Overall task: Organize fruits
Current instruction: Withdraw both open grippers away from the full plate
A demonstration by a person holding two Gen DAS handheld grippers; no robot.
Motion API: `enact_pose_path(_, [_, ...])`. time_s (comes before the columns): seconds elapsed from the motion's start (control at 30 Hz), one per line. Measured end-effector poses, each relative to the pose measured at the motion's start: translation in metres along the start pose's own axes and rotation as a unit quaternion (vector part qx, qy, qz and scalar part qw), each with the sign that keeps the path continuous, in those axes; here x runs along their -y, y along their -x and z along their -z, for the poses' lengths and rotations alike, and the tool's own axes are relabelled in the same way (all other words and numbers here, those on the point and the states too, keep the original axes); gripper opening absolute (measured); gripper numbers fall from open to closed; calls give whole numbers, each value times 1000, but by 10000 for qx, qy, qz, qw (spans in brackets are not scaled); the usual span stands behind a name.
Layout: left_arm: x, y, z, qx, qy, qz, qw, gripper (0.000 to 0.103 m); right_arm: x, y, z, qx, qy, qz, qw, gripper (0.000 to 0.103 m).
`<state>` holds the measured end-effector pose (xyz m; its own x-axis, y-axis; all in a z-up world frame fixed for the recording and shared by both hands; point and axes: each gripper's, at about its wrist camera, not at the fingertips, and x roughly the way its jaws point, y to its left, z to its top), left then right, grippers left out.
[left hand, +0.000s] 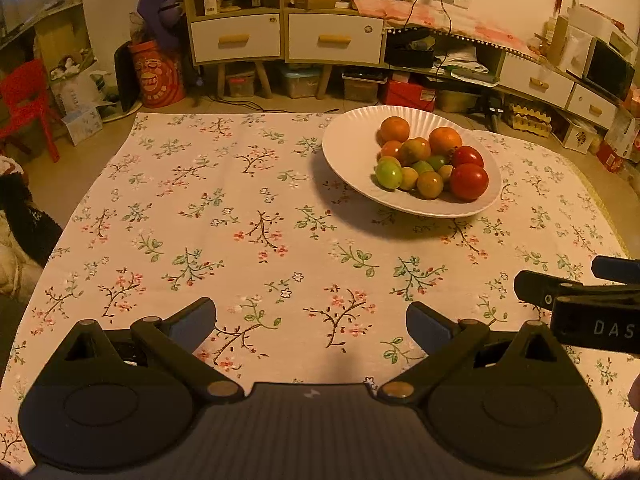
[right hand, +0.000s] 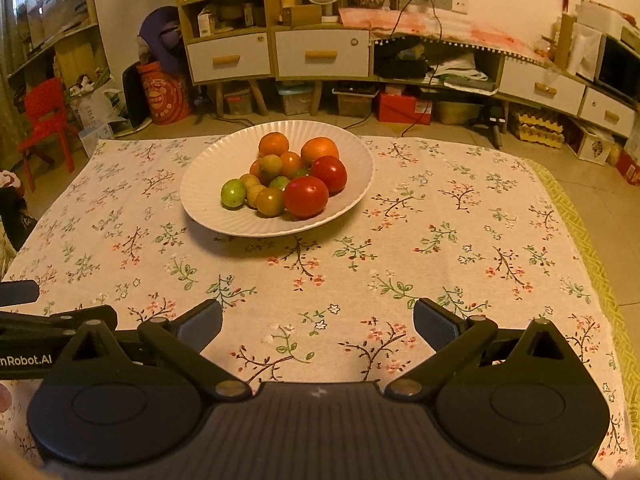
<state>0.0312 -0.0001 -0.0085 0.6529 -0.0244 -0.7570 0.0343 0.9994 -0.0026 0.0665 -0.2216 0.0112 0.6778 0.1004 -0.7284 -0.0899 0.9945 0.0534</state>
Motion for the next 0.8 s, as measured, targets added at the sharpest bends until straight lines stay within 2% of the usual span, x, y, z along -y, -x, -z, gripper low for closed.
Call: enact_pose_path(0.8, [2, -1, 0, -28, -52, 12, 10000, 103, -2, 0, 2, -37, 68, -1, 10000, 102])
